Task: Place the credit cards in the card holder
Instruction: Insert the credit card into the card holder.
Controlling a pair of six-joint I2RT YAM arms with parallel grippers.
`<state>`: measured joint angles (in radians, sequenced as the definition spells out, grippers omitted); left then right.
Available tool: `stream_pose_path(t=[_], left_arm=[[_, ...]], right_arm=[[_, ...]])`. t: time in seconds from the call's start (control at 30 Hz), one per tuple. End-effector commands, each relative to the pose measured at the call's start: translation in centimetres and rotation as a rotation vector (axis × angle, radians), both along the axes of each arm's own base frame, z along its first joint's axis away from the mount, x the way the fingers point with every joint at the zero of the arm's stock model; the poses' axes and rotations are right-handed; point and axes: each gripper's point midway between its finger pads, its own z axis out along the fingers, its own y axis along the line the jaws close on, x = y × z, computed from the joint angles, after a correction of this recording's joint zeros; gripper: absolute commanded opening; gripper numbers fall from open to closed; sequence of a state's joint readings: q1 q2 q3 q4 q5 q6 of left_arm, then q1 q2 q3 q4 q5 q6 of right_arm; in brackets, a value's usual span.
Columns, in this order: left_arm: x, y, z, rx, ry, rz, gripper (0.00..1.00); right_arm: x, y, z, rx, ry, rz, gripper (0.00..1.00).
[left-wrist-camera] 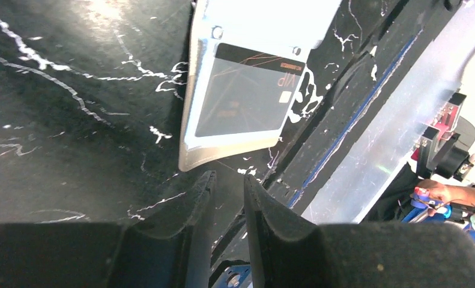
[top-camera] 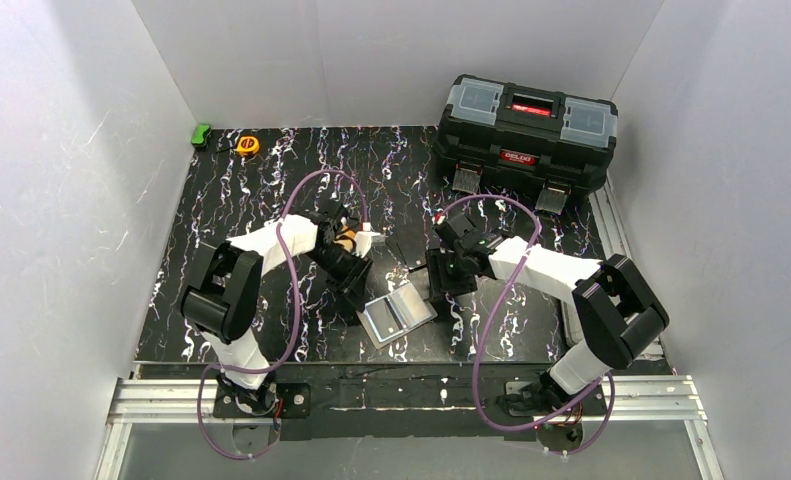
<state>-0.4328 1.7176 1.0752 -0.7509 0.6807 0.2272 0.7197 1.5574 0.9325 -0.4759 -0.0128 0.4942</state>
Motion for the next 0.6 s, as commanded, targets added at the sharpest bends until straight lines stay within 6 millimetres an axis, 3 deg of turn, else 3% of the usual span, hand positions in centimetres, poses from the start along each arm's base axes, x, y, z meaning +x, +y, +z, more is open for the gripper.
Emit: stream_pose_path(t=[0.0, 0.33, 0.57], left_arm=[[-0.6, -1.1, 0.5, -0.066, 0.015, -0.01, 0.23], [-0.1, -1.7, -1.2, -0.054, 0.051, -0.016, 0.24], [-0.3, -2.3, -1.5, -0.051, 0.059, -0.029, 0.22]], right_arm=[[0.4, 2.0, 0.4, 0.113, 0.002, 0.029, 0.61], [1.0, 2.6, -0.8, 0.189, 0.065, 0.003, 0.59], [1.1, 4.2, -1.2, 0.252, 0.105, 0.012, 0.56]])
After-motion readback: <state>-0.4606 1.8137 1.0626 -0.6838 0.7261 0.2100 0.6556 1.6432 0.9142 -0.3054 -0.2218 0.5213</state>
